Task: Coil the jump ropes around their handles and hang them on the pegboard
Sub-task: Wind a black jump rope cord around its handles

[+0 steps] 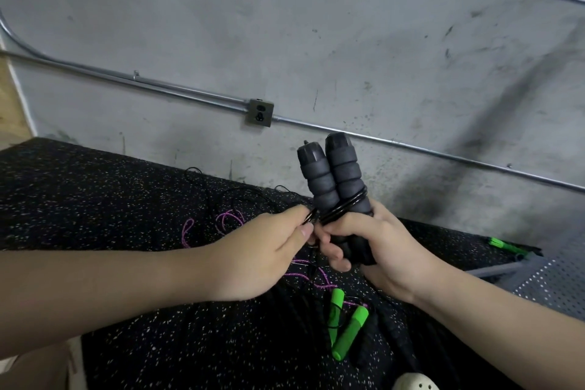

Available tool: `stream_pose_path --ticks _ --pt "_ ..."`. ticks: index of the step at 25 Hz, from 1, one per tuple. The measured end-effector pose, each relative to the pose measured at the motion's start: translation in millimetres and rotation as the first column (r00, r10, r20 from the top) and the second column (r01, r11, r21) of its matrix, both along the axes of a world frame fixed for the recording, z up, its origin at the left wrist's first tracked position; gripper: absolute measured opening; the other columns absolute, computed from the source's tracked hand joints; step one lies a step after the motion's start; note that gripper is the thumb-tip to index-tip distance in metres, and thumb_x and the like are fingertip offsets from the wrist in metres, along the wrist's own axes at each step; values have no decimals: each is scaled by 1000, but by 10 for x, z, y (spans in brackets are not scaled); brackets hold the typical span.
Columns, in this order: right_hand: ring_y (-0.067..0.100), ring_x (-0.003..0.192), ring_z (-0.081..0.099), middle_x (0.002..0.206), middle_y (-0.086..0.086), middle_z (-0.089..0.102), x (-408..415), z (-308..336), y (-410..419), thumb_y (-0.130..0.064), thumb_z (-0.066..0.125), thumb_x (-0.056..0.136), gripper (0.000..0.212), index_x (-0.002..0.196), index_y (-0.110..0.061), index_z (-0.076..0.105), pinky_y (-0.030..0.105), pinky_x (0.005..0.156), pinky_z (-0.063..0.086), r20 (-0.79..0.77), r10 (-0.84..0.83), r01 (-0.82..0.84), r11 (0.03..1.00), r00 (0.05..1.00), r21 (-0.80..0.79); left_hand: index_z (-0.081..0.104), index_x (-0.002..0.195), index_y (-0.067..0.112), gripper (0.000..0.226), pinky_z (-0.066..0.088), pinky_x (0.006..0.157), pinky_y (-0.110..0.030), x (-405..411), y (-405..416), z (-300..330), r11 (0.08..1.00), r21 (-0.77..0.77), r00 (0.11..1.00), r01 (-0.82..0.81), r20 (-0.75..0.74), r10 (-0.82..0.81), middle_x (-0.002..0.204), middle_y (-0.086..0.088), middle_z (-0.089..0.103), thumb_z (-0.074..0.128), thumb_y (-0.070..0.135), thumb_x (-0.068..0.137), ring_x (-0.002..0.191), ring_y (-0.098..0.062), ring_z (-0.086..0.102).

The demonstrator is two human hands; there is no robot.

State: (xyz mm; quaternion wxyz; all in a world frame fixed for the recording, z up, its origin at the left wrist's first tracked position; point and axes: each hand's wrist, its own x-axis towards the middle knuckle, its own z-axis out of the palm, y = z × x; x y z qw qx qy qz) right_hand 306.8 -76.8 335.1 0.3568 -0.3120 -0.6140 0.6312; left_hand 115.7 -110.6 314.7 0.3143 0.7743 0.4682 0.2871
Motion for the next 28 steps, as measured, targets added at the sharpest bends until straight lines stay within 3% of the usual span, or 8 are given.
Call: stream_pose_path --ticks 4,9,14,17,21,23,25,28 --pt "20 56 39 74 16 48 2 -2 -14 -3 59 76 6 81 0 56 29 48 25 -42 6 -9 998 999 -68 52 95 11 29 37 61 -35 14 -37 75 1000 9 1000 1 -7 -1 67 8 44 35 28 111 60 -9 36" --pt "20 56 41 69 17 51 29 -30 -23 -2 59 77 11 81 7 65 30 49 31 104 4 -14 995 995 95 62 92 28 34 43 67 -38 -66 -36 149 1000 -18 1000 0 -6 0 69 0 50 35 27 111 62 -10 44" --pt "21 55 46 59 11 53 4 -105 -15 -8 60 78 12 79 4 59 31 53 39 233 -156 77 946 960 316 61 87 25 29 47 69 -33 -6 -44 143 999 -30 999 -13 49 15 73 14 64 45 38 108 66 -4 56" --pt "22 77 64 91 13 72 -80 -168 -27 -6 63 78 36 115 -8 62 40 69 55 257 -145 43 930 956 366 66 122 32 56 53 95 -38 -3 -21 99 1000 -4 999 -13 46 13 107 10 75 47 75 91 100 -6 69" --pt "10 99 68 110 -1 71 -98 -91 -67 -7 77 79 60 132 -20 53 32 87 56 419 -83 -94 919 904 384 73 113 30 59 54 97 -39 -61 56 112 999 -16 990 -43 136 45 103 12 78 55 77 81 99 -4 71" --pt "14 103 69 112 1 72 -42 -19 -91 -10 79 83 46 125 -12 58 30 90 55 379 66 -157 964 923 216 72 118 27 44 53 101 -39 -111 87 135 994 -72 974 85 218 -67 108 11 77 61 60 90 104 -8 72" --pt "22 84 69 94 12 71 -27 47 -156 -11 74 87 22 105 -4 65 33 76 56 258 215 -225 974 942 9 69 122 25 31 56 95 -42 -143 73 171 970 -104 944 218 273 -183 108 -2 77 63 44 98 99 -24 74" --pt "19 64 67 72 9 67 -26 63 -164 -6 69 86 2 85 -7 68 29 61 54 273 161 -185 981 948 65 69 119 15 39 59 88 -35 -117 49 164 967 -146 940 206 304 -155 103 -4 78 67 47 96 95 -21 75"
